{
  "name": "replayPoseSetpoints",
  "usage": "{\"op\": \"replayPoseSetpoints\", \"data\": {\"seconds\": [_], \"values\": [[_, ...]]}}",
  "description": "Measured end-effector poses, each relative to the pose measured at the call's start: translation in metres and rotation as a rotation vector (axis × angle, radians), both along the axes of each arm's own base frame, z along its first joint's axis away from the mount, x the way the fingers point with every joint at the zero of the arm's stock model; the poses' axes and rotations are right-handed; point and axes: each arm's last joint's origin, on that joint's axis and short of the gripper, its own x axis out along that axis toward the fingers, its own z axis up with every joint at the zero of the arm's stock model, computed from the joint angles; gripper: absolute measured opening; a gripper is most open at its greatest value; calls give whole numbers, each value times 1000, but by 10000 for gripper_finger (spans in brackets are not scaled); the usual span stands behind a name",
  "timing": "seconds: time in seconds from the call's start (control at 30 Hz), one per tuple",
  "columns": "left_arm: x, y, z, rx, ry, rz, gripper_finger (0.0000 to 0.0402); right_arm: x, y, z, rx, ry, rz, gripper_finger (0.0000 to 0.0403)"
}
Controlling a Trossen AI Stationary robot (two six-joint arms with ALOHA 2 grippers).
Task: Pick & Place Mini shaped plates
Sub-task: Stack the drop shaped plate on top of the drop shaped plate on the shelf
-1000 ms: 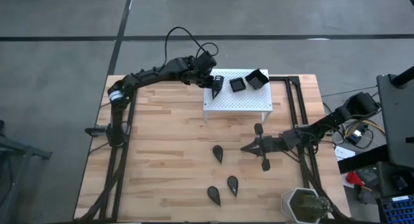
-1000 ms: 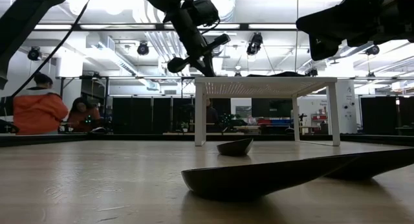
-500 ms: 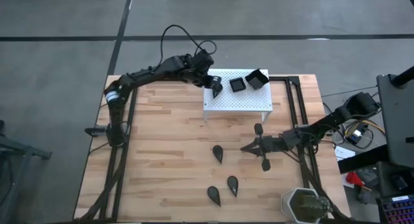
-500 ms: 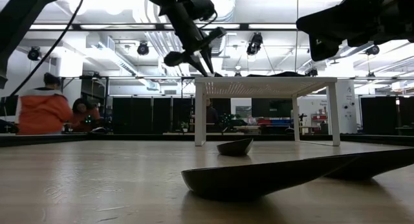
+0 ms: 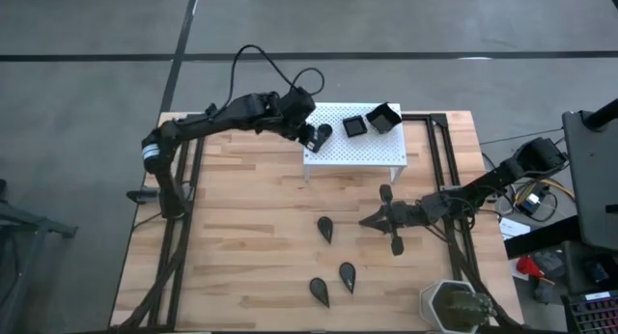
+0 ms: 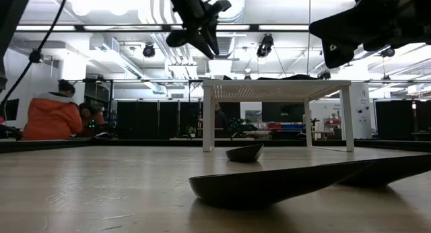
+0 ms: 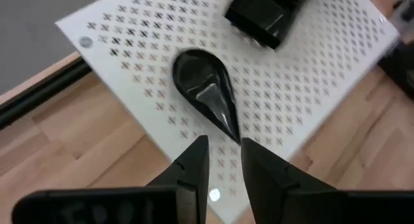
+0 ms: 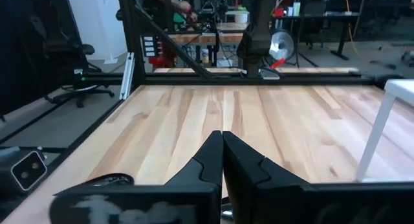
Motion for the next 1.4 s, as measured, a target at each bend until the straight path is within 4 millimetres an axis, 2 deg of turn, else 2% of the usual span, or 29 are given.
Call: {"op": "replayPoseSetpoints", "data": {"seconds": [0.13,0.27,0.43,0.6,0.73,0.9,1.1,1.23,1.4], "values": [[-2,-27,0,66,17,-21,83,0,0,-1,49,14,-5,8],[-3,-60,-10,137,-16,-61,83,0,0,-2,76,26,-7,8],[1,-101,-27,139,-253,-113,83,-2,-1,-5,133,42,-14,8],[-6,-136,-48,139,-446,-210,83,-3,-1,-8,231,76,-28,8],[-15,-158,-62,202,-590,-310,83,1,0,-5,318,113,-43,8],[-27,-172,-78,187,-670,-345,83,13,5,5,322,203,-72,8],[-35,-176,-107,48,-616,-285,83,23,7,19,246,241,-122,8],[-40,-183,-124,-36,-591,-259,83,24,6,21,209,224,-155,8],[-46,-194,-131,-33,-582,-243,83,23,5,19,208,216,-192,8]]}}
